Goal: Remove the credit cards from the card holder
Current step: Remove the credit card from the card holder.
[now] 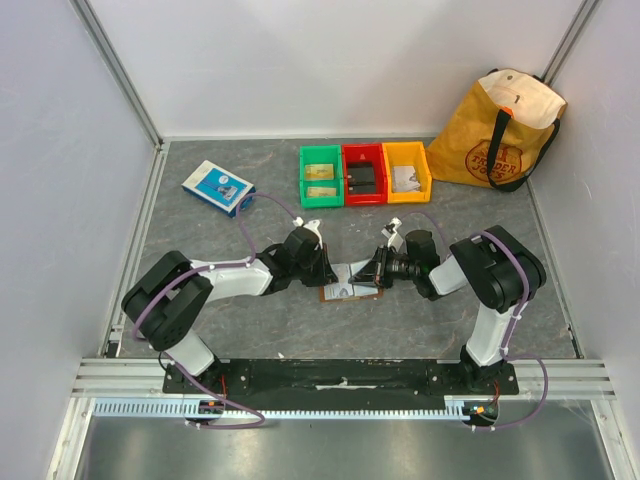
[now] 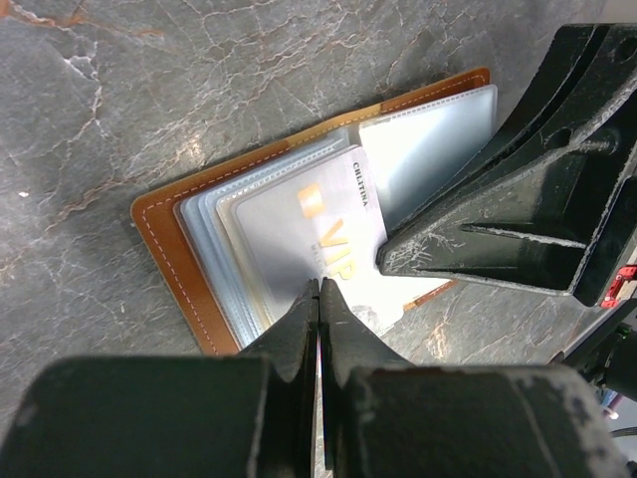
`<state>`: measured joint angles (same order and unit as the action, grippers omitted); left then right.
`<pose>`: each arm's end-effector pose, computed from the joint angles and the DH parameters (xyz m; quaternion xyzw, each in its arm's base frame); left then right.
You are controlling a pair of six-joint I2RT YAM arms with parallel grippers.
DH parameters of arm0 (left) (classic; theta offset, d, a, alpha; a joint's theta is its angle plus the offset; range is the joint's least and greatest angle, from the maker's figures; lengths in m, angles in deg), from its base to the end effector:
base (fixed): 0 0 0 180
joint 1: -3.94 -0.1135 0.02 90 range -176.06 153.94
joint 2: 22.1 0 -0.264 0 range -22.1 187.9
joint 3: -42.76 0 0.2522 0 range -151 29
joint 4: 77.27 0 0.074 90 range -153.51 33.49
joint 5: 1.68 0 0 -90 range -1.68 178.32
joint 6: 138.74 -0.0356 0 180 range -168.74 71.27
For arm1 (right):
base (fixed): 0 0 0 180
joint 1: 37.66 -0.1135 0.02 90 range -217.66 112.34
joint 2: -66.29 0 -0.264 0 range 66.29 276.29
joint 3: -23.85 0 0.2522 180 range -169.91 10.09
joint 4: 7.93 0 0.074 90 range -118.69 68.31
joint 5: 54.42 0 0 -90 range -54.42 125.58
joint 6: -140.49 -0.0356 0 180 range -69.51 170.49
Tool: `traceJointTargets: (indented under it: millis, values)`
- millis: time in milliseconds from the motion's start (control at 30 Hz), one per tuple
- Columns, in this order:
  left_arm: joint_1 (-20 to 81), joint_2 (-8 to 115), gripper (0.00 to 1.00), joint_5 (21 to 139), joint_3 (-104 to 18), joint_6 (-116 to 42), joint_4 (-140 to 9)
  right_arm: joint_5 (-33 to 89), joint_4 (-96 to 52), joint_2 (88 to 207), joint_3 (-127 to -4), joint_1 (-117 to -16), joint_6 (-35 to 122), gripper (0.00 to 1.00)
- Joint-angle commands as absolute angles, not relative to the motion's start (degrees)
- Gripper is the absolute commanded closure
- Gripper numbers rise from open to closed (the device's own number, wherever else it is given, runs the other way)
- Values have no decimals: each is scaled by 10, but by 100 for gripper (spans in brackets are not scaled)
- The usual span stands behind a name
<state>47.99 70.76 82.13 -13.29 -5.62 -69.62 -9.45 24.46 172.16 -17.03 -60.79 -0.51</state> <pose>0.2224 -0.2205 0.1494 0.0284 0.9205 -0.3025 0.2456 0.2498 0.1341 0.0855 0.0167 0.8307 0.5354 0.1515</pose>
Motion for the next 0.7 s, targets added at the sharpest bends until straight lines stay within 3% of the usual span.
traceJointTargets:
  millis: [0, 200, 500, 667]
  values:
    - [477, 693, 98, 835, -112, -49, -647, -106, 287, 1718, -167, -604, -2, 100]
    - [467, 686, 97, 847, -114, -63, -639, -106, 246, 1703, -164, -588, 21, 100]
    - [467, 697, 97, 852, -113, -71, -611, -30, 22, 1639, -199, -578, 159, 100]
    - [467, 687, 96, 845, -122, -79, -611, -28, 0, 1624, -209, -579, 166, 100]
